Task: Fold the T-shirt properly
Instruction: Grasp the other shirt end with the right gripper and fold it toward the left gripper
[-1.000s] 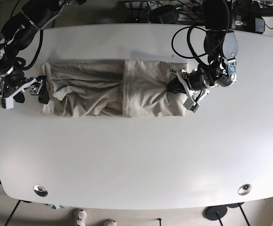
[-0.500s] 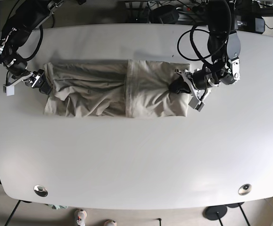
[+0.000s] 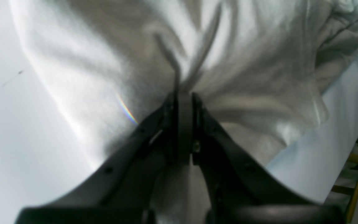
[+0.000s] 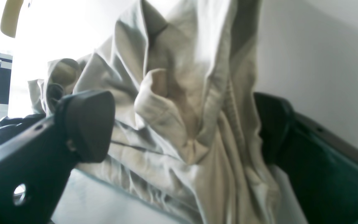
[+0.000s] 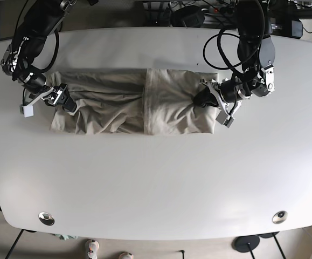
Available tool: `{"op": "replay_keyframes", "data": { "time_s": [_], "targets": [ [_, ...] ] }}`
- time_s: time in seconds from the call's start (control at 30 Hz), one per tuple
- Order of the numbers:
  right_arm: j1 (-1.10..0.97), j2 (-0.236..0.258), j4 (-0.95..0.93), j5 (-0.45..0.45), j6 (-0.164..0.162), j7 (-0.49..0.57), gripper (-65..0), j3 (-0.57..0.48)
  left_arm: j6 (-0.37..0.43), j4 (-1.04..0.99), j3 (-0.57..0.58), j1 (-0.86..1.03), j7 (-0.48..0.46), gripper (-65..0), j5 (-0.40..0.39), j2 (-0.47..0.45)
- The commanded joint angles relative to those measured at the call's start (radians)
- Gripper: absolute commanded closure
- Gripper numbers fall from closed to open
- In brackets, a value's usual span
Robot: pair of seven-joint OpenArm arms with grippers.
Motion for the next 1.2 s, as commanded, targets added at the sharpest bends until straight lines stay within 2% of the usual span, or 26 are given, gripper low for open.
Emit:
{"op": "replay_keyframes", "data": {
  "time_s": [0.03,0.07,0.1,0.2,0.23,0.33,0.47,0.67,0.8,0.87,0.97,1.07,1.2],
  "targets": [
    [0.028,0.017,0.017,0.018,0.006,0.012,-56.1,0.002,0.002,0.007,0.000,-0.006,0.018,0.0,0.024,-0.010],
    [0.034,0.017,0.017,0.010,0.006,0.012,-45.3,0.002,0.002,0.007,0.002,-0.006,0.018,0.0,0.024,-0.010],
    [0.037,0.017,0.017,-0.013,0.006,0.012,-37.9,0.002,0.002,0.007,0.002,-0.006,0.018,0.0,0.024,-0.010],
    [0.071,0.003,0.020,-0.148,0.006,0.014,-7.0,0.004,0.002,0.007,0.002,-0.006,0.018,0.0,0.024,-0.008],
    [0.077,-0.006,0.026,-0.182,0.006,0.017,-1.4,0.002,0.002,0.007,0.002,-0.006,0.018,0.0,0.024,-0.008],
    [0.083,-0.014,0.075,-0.249,0.006,0.031,-1.9,0.002,0.002,0.007,0.002,-0.006,0.018,0.0,0.024,-0.008],
    [0.055,-0.035,0.188,-0.251,0.006,0.014,-1.9,0.002,0.002,0.007,0.002,-0.006,0.018,0.0,0.025,-0.005],
    [0.023,-0.127,0.452,-0.251,0.006,-0.083,-1.9,0.001,0.002,0.005,0.002,-0.006,0.020,0.0,0.028,-0.004],
    [0.001,-0.169,0.606,-0.249,0.006,-0.107,-1.9,-0.130,0.002,0.005,0.003,-0.006,0.020,0.0,0.030,-0.002],
    [-0.005,-0.232,0.675,-0.251,0.006,-0.124,-1.9,-0.212,0.002,0.005,0.003,-0.006,0.020,0.0,0.031,0.012],
    [-0.006,-0.279,0.685,-0.249,-0.021,-0.127,-1.9,-0.305,0.002,0.004,0.003,-0.009,0.020,0.0,0.031,0.012],
    [-0.009,-0.336,0.687,-0.249,-0.027,-0.123,-1.9,-0.429,0.002,0.002,0.003,-0.011,0.018,0.0,0.031,0.022],
    [-0.012,-0.351,0.687,-0.249,-0.027,-0.101,-1.9,-0.573,0.002,-0.076,0.003,-0.014,0.013,0.0,0.031,0.033]
  ]
}}
